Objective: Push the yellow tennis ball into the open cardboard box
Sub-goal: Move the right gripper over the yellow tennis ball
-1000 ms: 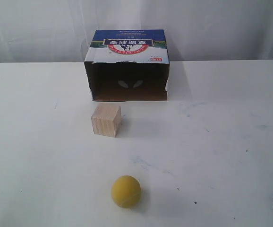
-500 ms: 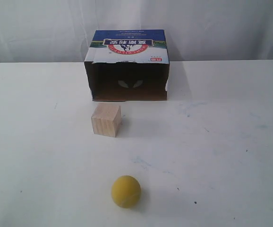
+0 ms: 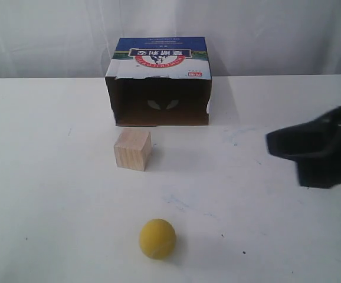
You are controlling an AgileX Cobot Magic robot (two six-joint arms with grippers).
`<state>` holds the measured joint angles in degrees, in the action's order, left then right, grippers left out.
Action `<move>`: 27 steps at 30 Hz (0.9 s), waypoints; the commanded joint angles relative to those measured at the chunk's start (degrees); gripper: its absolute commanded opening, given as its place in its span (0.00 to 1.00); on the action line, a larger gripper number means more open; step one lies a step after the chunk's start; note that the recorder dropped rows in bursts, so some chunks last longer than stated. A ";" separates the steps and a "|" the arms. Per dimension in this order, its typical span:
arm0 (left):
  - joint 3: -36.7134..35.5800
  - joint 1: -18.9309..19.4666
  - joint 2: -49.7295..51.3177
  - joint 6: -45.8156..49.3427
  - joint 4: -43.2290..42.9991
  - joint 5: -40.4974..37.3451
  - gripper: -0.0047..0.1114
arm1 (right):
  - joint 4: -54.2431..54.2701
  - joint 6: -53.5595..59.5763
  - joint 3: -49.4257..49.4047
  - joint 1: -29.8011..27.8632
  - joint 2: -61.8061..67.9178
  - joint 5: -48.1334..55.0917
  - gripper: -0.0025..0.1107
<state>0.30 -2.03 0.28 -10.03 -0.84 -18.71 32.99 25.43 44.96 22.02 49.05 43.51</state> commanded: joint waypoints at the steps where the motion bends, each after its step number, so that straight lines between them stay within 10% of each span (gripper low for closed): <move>1: -0.30 -0.34 -0.28 0.20 -0.19 -1.92 0.04 | -0.03 2.84 4.97 8.86 12.55 -2.23 0.02; 11: -0.30 -0.34 -0.28 0.20 -0.19 -1.92 0.04 | -0.39 2.84 12.93 21.00 37.13 -3.82 0.02; 27: -0.30 -0.34 -0.28 0.20 -0.19 -1.92 0.04 | -1.72 2.84 13.87 21.61 50.19 -5.70 0.02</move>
<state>0.30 -2.03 0.28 -10.03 -0.84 -18.71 31.89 27.54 58.70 43.49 98.05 38.34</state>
